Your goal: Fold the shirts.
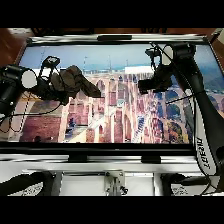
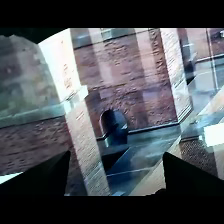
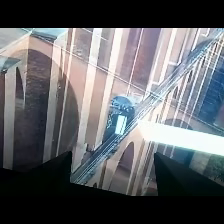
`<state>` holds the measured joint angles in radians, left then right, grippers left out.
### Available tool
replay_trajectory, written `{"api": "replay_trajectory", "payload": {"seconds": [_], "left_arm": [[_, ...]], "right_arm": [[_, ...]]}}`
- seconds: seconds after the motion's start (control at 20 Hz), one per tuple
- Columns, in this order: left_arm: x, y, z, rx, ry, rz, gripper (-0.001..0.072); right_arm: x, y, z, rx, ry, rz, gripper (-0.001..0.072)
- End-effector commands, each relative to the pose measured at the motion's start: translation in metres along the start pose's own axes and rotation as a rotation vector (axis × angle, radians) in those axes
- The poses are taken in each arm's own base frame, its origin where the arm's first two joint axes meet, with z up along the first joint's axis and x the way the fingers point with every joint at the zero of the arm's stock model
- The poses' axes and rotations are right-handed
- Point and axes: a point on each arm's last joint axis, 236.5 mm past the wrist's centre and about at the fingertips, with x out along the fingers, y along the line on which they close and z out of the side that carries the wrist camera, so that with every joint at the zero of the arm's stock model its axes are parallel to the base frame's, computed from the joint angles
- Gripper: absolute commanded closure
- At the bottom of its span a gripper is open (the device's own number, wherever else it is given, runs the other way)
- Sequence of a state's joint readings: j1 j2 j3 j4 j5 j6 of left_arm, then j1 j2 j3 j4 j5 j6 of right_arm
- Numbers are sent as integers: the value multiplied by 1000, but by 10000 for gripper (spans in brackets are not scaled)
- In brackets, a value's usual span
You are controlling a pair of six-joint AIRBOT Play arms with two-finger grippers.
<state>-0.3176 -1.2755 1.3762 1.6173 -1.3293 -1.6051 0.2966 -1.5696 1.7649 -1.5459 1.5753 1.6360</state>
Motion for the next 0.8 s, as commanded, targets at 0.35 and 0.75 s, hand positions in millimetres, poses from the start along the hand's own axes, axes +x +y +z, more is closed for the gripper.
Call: {"api": "replay_trajectory", "payload": {"seconds": [0.35, 0.75], "left_arm": [[76, 78, 105, -273, -138, 60, -13], [198, 90, 102, -391, -21, -28, -13]], "right_arm": [[0, 1, 12, 0, -51, 2, 83], [-1, 5, 14, 2, -58, 23, 82]]}}
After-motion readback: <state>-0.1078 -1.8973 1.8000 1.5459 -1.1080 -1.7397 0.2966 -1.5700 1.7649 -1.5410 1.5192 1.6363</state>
